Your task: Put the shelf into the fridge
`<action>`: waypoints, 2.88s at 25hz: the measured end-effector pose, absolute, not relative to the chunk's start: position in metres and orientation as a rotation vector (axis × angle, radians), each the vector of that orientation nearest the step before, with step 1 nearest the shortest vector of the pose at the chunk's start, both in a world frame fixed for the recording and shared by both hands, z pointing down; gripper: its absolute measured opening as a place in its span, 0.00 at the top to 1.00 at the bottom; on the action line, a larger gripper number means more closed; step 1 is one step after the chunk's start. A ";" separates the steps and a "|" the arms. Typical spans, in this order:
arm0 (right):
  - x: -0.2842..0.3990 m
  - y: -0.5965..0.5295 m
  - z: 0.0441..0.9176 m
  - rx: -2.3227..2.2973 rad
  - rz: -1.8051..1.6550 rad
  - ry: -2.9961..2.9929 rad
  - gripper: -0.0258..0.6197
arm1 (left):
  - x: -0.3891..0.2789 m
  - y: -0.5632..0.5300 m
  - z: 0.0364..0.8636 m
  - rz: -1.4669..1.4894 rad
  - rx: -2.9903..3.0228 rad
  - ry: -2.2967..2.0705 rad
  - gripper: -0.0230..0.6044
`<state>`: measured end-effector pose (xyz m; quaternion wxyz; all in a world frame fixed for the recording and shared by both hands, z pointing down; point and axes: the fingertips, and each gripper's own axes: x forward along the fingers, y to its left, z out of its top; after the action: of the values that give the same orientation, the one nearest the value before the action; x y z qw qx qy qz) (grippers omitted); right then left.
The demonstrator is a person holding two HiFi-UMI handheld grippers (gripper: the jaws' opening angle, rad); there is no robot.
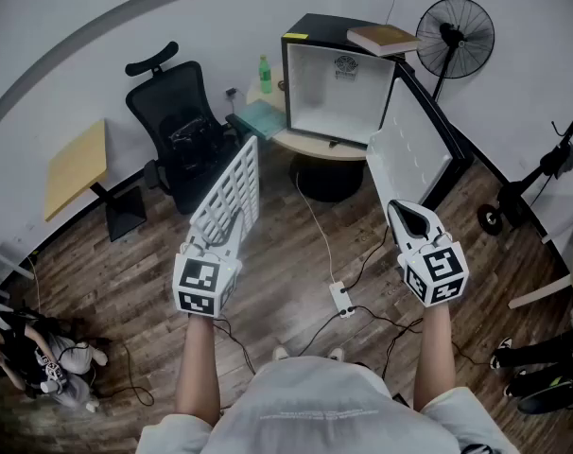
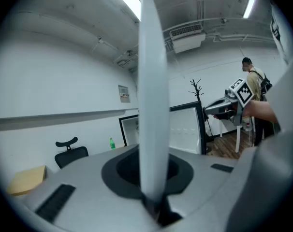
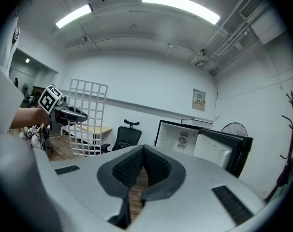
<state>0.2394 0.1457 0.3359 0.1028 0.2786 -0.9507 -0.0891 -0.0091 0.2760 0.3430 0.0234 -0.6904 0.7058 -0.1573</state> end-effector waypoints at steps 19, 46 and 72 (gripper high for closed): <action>0.179 0.187 0.327 0.791 -0.183 -2.928 0.94 | -0.051 0.297 0.359 -0.494 -2.208 2.126 0.90; 0.096 0.131 0.353 0.791 -0.197 -2.836 0.94 | -0.130 0.235 0.378 -0.498 -2.242 2.142 0.90; 0.061 -0.182 0.399 0.743 -0.065 -2.792 0.94 | -0.129 -0.089 0.390 -0.182 -2.516 2.241 0.90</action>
<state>0.0608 -0.1823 0.3987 0.1256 0.2550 -0.9585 -0.0221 -0.1289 -0.0887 0.3905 -0.1162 -0.7406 0.6596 -0.0536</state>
